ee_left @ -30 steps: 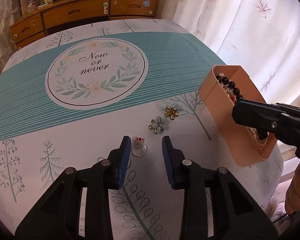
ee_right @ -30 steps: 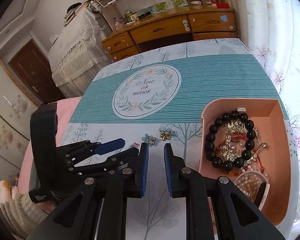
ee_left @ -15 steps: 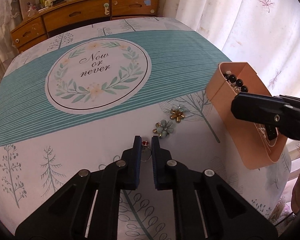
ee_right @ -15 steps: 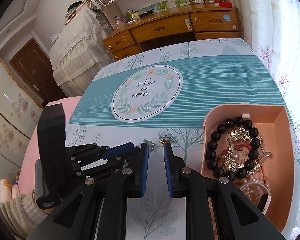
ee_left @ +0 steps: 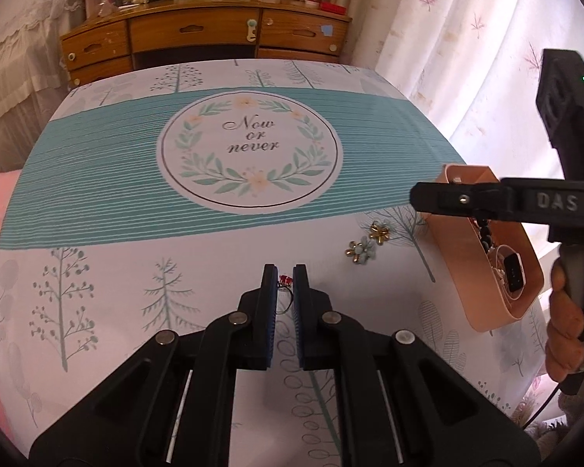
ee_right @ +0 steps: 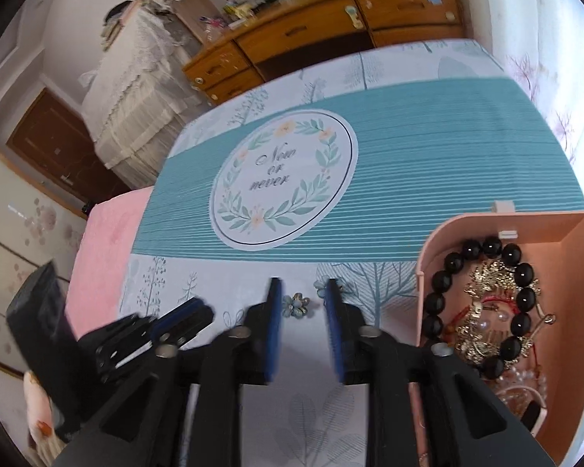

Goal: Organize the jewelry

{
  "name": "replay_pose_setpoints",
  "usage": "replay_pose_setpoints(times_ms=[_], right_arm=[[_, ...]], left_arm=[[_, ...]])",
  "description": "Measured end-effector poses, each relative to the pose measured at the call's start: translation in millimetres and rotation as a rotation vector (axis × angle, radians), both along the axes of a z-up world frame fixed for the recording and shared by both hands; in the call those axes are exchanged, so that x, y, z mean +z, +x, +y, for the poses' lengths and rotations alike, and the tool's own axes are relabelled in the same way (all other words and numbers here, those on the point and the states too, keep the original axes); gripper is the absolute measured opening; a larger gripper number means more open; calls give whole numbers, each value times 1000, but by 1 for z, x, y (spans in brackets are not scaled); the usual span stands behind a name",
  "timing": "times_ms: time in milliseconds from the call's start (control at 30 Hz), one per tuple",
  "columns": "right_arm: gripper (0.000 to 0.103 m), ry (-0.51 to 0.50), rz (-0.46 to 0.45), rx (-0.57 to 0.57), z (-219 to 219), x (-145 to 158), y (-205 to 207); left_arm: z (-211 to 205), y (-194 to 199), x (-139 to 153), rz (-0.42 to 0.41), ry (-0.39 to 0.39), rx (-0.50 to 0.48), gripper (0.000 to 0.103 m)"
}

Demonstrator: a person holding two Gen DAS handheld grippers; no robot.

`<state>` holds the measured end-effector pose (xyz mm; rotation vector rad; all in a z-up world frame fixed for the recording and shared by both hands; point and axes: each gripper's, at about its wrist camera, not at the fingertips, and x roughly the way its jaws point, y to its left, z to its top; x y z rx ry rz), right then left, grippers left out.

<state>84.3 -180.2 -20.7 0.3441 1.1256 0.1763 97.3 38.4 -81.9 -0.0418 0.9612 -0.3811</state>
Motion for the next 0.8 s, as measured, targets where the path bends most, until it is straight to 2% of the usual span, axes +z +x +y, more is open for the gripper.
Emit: replay_pose_setpoints(times_ms=[33,333,733,800], right_arm=[[40,-9,16,-18,1,-2,4],[40,-83,171,-78,15,-31,31],[39,-217,199,-68,31,-40,41],[34,-241,203,-48,37,-41,43]], left_arm=[[4,-1,2,-1,-7,8,6],[18,-8,11,2,-35,40,6],[18,-9,15,2,-50,49,6],[18,-9,16,2,-51,52,6]])
